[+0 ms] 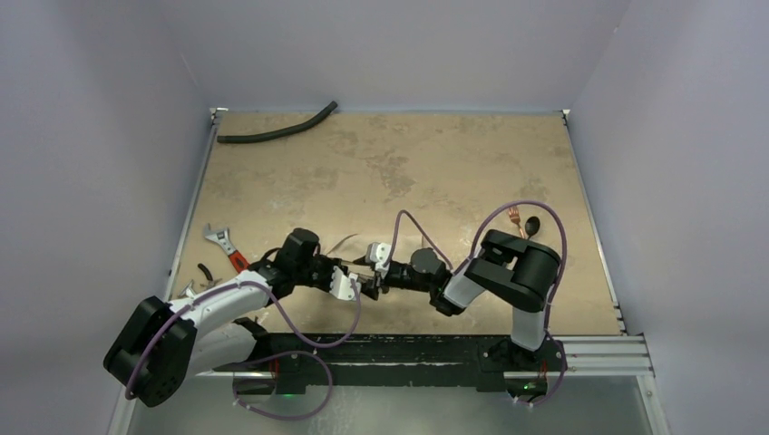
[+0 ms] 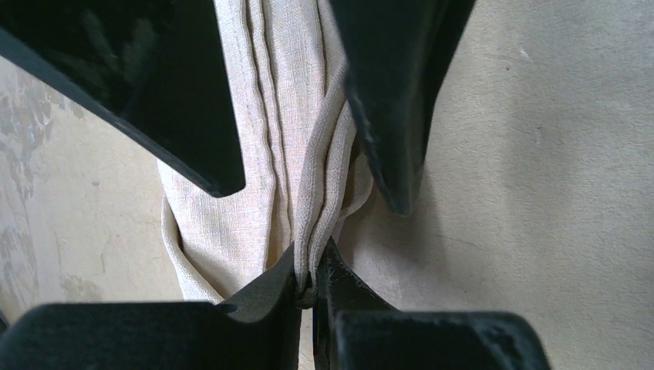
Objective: Fold the napkin into a case and place the utensils inside
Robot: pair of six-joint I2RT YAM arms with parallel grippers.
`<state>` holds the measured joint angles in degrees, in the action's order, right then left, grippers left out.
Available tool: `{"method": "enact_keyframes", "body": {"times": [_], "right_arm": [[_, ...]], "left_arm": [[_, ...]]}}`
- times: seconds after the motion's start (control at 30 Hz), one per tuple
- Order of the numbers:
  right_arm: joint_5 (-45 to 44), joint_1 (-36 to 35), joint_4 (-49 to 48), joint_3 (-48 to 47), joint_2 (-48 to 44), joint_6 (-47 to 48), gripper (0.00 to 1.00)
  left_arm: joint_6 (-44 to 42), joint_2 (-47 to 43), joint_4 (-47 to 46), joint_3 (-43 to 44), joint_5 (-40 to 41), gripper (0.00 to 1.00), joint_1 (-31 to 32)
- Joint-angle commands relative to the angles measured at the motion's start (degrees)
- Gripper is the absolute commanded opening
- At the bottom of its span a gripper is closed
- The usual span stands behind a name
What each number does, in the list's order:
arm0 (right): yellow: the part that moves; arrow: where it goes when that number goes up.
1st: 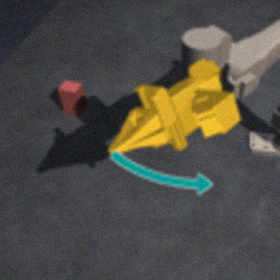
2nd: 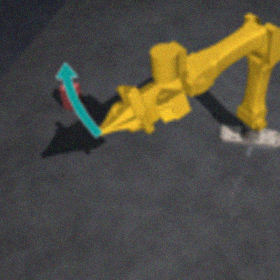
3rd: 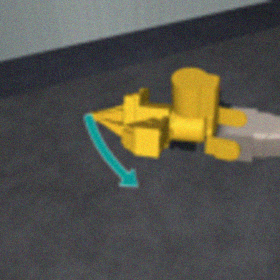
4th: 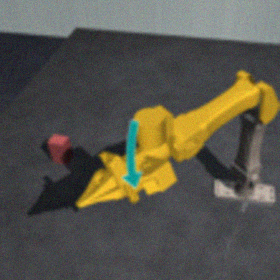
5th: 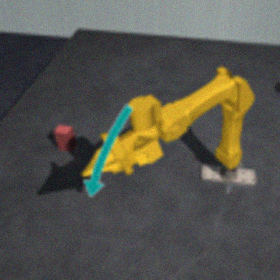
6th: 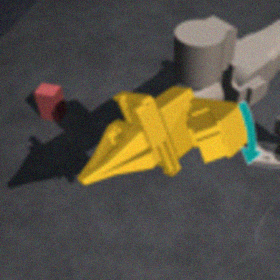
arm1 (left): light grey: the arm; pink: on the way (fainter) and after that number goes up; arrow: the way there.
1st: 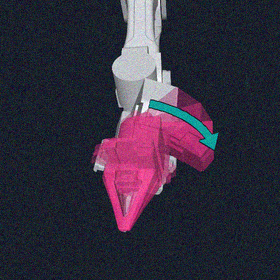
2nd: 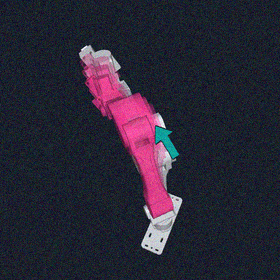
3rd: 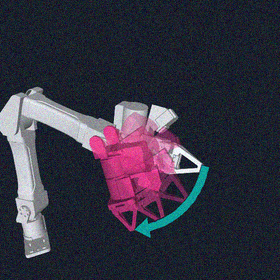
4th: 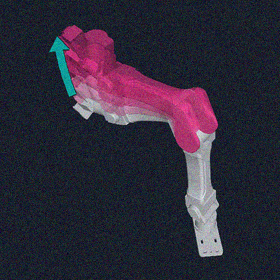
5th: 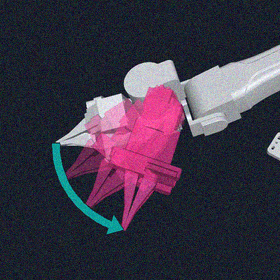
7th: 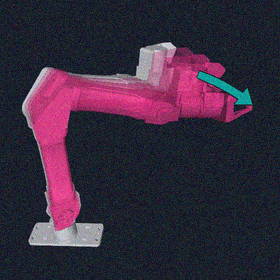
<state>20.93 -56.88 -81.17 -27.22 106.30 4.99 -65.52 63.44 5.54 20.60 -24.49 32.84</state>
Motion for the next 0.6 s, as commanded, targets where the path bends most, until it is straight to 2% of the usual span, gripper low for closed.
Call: {"method": "enact_keyframes", "body": {"times": [0.0, 0.27, 0.43, 0.57], "right_arm": [[-9.98, -2.68, -5.51, -1.67, 2.51, 6.70, 0.63], [-13.37, -3.82, -7.78, -3.53, 7.25, 9.85, 0.62], [-14.67, -4.03, -9.73, -4.67, 9.19, 10.57, 0.52], [-14.52, -4.12, -10.40, -5.45, 10.26, 10.43, 0.39]], "left_arm": [[0.43, 0.34, 0.52, 2.29, -2.14, 0.00, -0.59], [-0.12, 0.31, 1.99, 2.79, -2.27, 0.00, -0.85], [-0.06, 0.54, 2.09, 3.21, -2.33, 0.00, -0.94], [-0.14, 0.42, 2.36, 3.37, -2.23, 0.00, -0.94]]}}
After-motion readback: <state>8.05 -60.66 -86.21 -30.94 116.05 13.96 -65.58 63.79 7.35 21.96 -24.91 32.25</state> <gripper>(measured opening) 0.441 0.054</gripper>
